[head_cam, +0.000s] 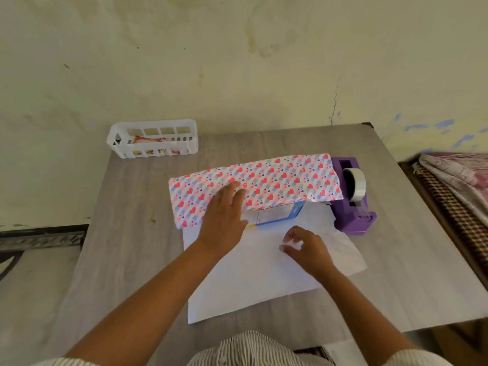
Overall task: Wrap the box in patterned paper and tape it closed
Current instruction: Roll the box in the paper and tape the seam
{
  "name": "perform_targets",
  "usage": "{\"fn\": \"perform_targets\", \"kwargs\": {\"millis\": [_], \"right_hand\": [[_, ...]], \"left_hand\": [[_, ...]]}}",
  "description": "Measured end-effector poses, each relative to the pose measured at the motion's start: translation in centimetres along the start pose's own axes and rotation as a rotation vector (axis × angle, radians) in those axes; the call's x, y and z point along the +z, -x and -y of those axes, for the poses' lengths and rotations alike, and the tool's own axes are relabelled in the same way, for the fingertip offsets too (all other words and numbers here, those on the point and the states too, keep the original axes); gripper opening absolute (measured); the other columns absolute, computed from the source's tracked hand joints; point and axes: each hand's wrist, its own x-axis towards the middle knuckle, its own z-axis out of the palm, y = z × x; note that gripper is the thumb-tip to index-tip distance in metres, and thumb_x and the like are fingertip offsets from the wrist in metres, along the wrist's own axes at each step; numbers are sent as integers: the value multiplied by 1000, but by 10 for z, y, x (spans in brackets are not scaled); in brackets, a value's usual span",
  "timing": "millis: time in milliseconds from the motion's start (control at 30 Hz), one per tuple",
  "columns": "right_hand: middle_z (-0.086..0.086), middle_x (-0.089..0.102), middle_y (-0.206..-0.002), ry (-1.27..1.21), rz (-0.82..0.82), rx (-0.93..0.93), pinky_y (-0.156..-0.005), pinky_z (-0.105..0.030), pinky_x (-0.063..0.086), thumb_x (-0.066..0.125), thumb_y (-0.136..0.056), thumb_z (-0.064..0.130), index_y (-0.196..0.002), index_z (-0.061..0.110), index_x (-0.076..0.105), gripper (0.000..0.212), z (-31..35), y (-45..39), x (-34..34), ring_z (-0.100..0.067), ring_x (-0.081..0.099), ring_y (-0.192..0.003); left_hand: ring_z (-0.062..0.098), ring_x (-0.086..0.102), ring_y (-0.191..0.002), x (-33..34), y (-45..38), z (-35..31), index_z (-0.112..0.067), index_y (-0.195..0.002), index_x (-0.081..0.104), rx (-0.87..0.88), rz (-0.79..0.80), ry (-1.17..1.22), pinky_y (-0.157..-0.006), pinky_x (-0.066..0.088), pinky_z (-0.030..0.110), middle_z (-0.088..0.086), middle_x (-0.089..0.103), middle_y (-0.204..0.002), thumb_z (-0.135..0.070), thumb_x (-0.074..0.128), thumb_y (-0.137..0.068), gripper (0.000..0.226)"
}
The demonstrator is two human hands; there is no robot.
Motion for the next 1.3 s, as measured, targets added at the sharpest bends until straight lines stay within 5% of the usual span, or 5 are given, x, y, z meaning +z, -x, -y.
{"fn": "perform_targets", "kwargs": {"millis": [300, 433, 667, 833, 1300], "right_hand": [[11, 16, -156, 577, 218, -297, -116, -25, 16, 54, -83, 17, -150, 25, 21, 75, -94, 48, -37, -10, 20, -143], [-4, 51, -139, 615, 102, -387, -97, -42, 46, 68, -69, 7, -131, 13, 56, 63, -103, 46, -26, -24, 56, -121], [1, 59, -130, 707, 68, -514, -93, -41, 49, 51, -71, 65, -122, 25, 59, 65, -104, 60, -23, -20, 57, -117], [3, 67, -88, 696, -148, -804, -85, -31, 36, 65, -75, 15, -80, 20, 68, 8, -101, 62, -31, -20, 65, -91], [9, 67, -76, 583, -231, -805, -74, -25, 48, 75, -73, 27, -74, 25, 69, 7, -40, 70, -79, -10, 64, -72]], "left_hand": [[12, 15, -143, 63, 131, 28, -27, -143, 34, 263, 380, 145, -116, 10, 33, -6, 25, -153, -67, 38, -88, 68], [12, 14, -143, 75, 155, 27, -26, -146, 29, 189, 452, 96, -113, 7, 33, -5, 21, -155, -67, 34, -90, 70], [17, 65, -106, 70, 154, 9, -19, -101, 74, 152, 282, 100, -102, 29, 30, 0, 68, -114, -34, 8, -102, 67], [10, 70, -86, 52, 155, 4, -18, -88, 77, 103, 77, 94, -91, 41, 21, -4, 74, -94, -35, 10, -103, 70], [6, 70, -73, -24, 148, -18, -21, -88, 76, 10, -75, 76, -62, 53, 19, -10, 74, -86, -48, 18, -100, 66]]}}
